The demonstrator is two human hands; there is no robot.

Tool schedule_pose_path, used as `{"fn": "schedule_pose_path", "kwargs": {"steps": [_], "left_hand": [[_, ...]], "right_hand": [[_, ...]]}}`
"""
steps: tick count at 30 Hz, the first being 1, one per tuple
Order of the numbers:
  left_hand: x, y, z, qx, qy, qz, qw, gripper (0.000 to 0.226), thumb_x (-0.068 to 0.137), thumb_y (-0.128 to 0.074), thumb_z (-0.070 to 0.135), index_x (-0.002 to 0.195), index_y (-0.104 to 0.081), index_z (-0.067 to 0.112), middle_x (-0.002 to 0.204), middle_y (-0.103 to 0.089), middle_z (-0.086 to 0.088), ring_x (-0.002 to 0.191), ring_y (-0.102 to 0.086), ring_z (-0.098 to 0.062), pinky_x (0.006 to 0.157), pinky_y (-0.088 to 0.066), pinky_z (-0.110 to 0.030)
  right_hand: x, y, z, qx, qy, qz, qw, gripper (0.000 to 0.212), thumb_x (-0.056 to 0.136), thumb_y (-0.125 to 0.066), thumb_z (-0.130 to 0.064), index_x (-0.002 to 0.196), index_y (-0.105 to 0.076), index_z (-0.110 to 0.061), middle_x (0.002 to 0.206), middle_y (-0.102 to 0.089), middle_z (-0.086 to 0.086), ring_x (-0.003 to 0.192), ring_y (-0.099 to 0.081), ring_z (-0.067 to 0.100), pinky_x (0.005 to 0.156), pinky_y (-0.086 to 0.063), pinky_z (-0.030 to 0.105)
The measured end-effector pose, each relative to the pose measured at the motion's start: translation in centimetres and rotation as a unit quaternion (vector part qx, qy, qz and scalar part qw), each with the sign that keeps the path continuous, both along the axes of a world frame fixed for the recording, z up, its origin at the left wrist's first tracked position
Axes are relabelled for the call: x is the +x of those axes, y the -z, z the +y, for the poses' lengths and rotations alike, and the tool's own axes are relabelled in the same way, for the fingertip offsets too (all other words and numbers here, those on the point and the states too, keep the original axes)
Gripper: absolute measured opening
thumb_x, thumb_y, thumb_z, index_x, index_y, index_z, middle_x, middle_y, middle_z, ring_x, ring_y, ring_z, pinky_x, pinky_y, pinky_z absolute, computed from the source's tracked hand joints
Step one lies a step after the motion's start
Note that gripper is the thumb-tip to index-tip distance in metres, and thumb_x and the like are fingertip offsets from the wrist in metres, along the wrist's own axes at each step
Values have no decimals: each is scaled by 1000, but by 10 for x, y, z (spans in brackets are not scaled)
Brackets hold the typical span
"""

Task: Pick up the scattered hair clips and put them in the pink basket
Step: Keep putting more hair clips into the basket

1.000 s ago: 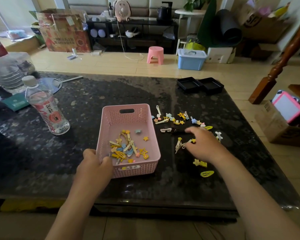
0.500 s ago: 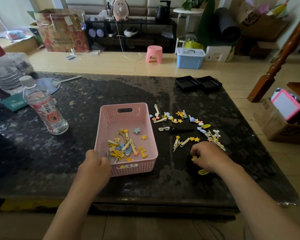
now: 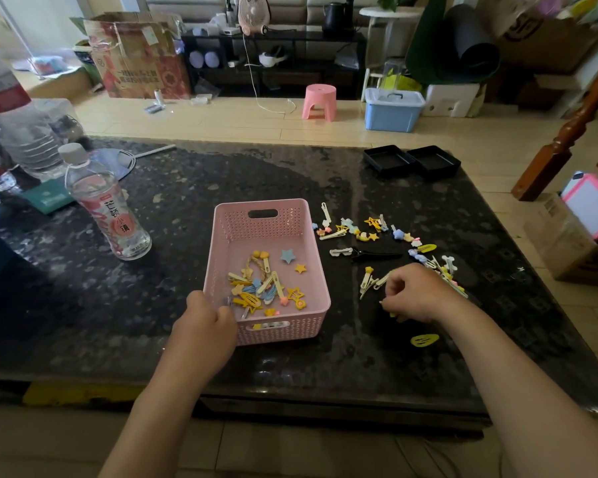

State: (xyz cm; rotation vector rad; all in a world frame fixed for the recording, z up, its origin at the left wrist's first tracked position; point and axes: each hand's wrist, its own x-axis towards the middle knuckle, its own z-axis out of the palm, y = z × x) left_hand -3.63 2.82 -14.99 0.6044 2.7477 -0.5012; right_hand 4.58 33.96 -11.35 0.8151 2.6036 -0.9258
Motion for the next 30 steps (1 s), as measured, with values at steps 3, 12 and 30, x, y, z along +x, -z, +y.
{"fn": "schedule_pose_path", "kwargs": {"steps": [3, 12, 30], "left_hand": [[-4, 7, -2, -72, 100, 82, 989, 34, 90, -35, 12, 70, -59, 25, 55, -32, 13, 45, -19, -4, 51, -23, -12], [2, -16, 3, -142, 305, 124, 933, 33, 81, -31, -15, 93, -57, -1, 81, -45, -7, 63, -36, -20, 67, -34, -31], [5, -18, 4, -87, 324, 126, 934, 30, 73, -15, -17, 70, -36, 4, 81, -38, -8, 67, -35, -18, 67, -33, -30]], "right_hand": [[-9, -8, -13, -55, 28, 137, 989, 11, 81, -75, -7, 74, -66, -9, 71, -72, 5, 63, -73, 17, 67, -61, 38], [-36, -31, -85, -134, -86, 337, 928, 6, 87, -74, -22, 90, -77, -17, 80, -73, -8, 75, -67, 3, 69, -54, 18], [35, -12, 10, 127, -139, -189, 964, 29, 77, -82, -27, 95, -59, -30, 100, -53, -10, 90, -54, 9, 69, -47, 23]]}}
